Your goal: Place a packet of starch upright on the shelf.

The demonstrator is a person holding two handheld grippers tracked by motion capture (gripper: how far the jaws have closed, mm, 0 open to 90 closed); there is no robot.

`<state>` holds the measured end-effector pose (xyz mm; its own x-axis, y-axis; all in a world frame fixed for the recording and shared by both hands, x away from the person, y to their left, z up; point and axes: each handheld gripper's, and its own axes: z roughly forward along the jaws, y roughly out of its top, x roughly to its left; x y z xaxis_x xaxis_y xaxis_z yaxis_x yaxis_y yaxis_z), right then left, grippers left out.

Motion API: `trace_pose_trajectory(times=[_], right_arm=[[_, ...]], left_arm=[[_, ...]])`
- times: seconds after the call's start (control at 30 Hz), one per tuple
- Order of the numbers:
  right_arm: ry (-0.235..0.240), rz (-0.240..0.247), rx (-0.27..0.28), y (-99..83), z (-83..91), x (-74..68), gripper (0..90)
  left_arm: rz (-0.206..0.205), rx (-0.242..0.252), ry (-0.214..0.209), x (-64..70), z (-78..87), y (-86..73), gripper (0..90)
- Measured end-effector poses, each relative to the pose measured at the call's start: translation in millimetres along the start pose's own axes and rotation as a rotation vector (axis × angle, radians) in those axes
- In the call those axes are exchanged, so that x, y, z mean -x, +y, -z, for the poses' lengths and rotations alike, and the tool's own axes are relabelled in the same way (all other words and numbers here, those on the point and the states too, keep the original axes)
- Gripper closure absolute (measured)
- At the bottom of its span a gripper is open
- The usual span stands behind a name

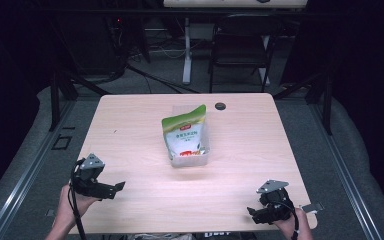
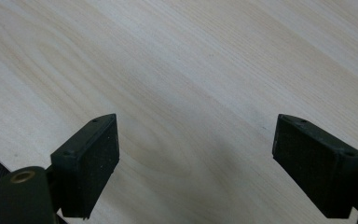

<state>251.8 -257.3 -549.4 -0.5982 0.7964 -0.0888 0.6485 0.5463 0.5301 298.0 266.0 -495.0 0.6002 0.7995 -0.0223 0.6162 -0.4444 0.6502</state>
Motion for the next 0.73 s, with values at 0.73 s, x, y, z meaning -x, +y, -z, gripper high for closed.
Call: trace_pose_trajectory(times=[0.73], right_arm=[[-0.003, 0.001, 0.016, -0.9, 0.4, 0.7, 13.8]], left_arm=[[0.072, -0.014, 0.007, -6.1, -19.2, -28.9, 0.4]])
